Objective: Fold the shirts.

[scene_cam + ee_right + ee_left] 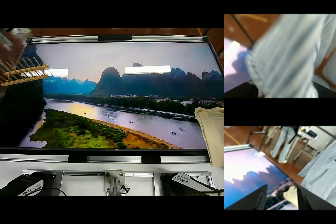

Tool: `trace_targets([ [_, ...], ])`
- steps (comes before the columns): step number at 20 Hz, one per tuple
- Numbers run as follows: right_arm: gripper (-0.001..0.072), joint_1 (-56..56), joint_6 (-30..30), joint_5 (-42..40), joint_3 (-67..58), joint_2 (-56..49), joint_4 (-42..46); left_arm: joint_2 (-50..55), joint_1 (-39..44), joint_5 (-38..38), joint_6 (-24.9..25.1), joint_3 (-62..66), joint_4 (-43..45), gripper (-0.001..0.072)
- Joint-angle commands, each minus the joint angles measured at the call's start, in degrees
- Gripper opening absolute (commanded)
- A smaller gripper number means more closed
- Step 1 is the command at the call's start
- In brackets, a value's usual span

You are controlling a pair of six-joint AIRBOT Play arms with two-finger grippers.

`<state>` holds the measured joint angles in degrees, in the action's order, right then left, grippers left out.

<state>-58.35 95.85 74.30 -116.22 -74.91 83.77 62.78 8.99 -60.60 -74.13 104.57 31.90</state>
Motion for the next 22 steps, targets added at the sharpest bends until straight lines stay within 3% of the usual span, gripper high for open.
trace_targets([
  [1, 0.0627, 0.0, -2.6, 16.0, 1.3, 0.1, -2.9, 2.0, 0.0, -2.5, -0.1, 0.0, 4.4, 0.0459],
  [4, 0.0627, 0.0, -5.2, 24.9, 3.1, 0.2, -3.7, 3.6, 0.0, -4.1, -0.1, 0.0, 5.3, 0.0459],
  [9, 0.0627, 0.0, -7.3, 31.7, 6.8, 0.9, -4.3, 4.7, 0.0, -6.6, -0.1, 0.0, 12.6, 0.0459],
  [12, 0.0627, 0.0, -9.2, 30.3, 10.4, 4.3, -4.6, 4.7, 0.0, -7.2, -0.1, 0.0, 15.1, 0.0460],
  [14, 0.0560, 0.0, -9.1, 29.8, 12.7, 6.6, -6.8, 4.8, 0.0, -7.2, -0.1, 0.0, 15.5, 0.0460],
  [16, 0.0560, 1.9, -9.1, 30.8, 16.1, 8.9, -7.3, 4.9, 0.0, -7.2, -0.1, 0.0, 16.2, 0.0460],
  [20, 0.0560, 14.5, -8.4, 30.0, 30.4, 15.3, -4.0, 4.9, 0.0, -8.3, -1.1, 0.0, 18.3, 0.0460],
  [22, 0.0560, 24.3, -4.5, 26.0, 38.5, 17.9, -4.8, 5.4, 0.0, -10.5, -1.8, 0.0, 20.3, 0.0459],
])
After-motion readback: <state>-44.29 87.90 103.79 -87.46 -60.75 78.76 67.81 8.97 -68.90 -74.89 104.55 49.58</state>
